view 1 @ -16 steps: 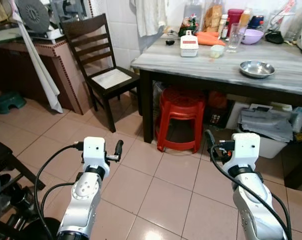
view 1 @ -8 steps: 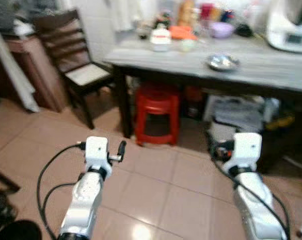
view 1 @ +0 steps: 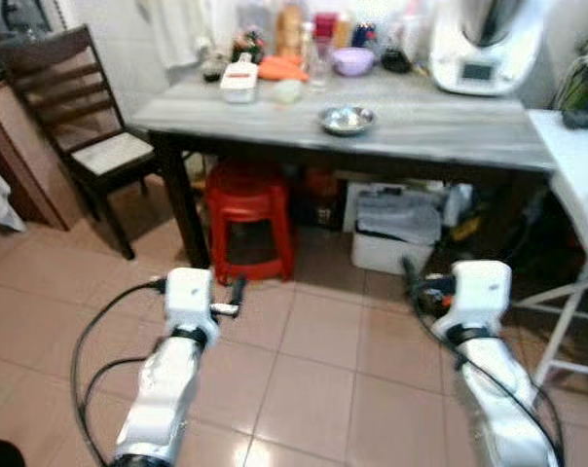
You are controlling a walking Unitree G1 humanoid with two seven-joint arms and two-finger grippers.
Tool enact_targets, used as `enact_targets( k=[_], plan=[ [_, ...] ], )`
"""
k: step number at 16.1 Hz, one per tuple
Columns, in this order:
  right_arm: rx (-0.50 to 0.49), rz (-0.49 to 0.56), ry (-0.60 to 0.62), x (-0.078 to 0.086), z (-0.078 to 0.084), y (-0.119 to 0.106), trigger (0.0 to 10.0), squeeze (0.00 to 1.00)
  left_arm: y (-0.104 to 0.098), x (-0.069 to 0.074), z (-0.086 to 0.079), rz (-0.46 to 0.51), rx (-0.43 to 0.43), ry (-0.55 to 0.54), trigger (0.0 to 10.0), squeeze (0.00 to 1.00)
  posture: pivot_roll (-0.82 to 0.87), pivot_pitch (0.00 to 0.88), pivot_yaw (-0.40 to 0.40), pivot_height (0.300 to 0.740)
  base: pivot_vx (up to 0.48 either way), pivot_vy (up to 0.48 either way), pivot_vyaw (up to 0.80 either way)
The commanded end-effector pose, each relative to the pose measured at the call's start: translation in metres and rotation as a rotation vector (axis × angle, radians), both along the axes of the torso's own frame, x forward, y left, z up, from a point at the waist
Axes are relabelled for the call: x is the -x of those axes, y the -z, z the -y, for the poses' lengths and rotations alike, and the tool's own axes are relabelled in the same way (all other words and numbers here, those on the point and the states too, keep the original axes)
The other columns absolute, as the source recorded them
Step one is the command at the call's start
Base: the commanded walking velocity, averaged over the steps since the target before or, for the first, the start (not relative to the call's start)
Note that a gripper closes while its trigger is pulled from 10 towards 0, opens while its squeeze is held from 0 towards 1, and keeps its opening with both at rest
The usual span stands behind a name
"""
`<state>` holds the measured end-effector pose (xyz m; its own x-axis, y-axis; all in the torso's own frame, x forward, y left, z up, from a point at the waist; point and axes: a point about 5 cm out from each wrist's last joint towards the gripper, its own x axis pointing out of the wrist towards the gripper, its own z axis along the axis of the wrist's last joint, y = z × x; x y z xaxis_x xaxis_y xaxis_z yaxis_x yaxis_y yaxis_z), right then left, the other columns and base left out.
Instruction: Setting the table
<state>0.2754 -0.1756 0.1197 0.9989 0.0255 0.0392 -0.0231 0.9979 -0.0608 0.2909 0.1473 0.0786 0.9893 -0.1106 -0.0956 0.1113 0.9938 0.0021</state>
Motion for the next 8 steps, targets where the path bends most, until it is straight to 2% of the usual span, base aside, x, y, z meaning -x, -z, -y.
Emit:
enact_targets(
  k=[1,8],
  plan=[
    [0.008,0.025,0.01,-0.0016,0.0023,-0.0071,10.0,0.0,-0.0044,-0.0015,0.0014,0.012,0.005,0.004,10.0,0.0,-0.08,0.02,0.059,0.74,0.0,-0.439,0.0],
    [0.007,0.029,0.014,-0.0011,0.0029,-0.0073,10.0,0.0,-0.0046,-0.0018,0.0019,0.01,0.004,0.01,10.0,0.0,-0.08,0.021,0.062,0.74,0.0,-0.438,0.0]
  ],
)
